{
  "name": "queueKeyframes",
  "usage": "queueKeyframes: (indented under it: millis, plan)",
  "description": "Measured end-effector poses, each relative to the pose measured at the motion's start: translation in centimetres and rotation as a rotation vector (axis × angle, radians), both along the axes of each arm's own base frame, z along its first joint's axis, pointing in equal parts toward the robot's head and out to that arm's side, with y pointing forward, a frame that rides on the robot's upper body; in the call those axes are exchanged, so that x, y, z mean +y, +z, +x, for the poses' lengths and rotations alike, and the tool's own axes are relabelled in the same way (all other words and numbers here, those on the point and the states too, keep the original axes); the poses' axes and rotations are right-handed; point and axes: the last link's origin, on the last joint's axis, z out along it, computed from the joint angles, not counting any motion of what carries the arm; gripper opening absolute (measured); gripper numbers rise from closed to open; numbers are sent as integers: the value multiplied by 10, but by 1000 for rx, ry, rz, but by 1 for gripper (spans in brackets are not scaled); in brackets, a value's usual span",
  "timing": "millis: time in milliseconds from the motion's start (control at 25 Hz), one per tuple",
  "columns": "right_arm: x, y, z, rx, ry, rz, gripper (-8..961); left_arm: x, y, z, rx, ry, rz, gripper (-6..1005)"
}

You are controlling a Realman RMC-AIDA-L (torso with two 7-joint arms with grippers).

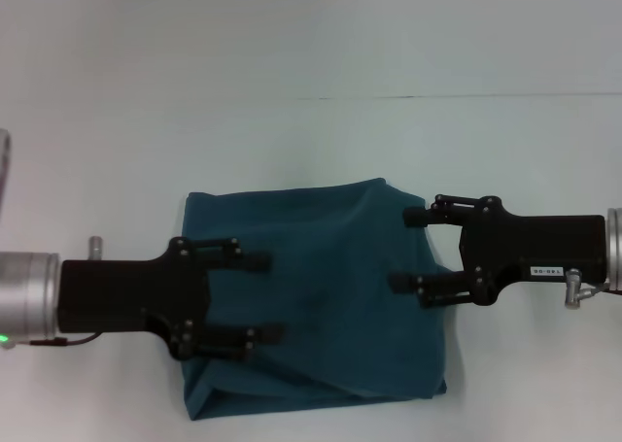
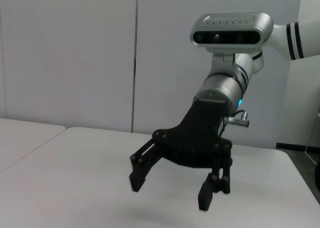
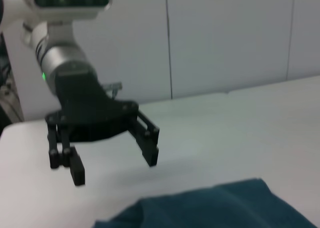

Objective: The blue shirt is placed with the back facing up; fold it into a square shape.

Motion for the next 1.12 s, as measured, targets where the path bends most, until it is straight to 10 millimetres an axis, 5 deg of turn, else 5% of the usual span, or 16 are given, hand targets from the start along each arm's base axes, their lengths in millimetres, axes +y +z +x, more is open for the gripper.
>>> queueKeyframes:
  millis: [120, 360, 1120]
  plan:
    - [2, -4, -1, -41, 23, -3, 879, 3, -4, 2, 2, -4, -3, 803]
    - [2, -12, -4, -85, 105, -3, 947, 14, -1, 8, -9, 26, 26, 804]
    - [5, -29, -2, -140, 161, 23, 947, 37, -23, 12, 118, 171, 9, 806]
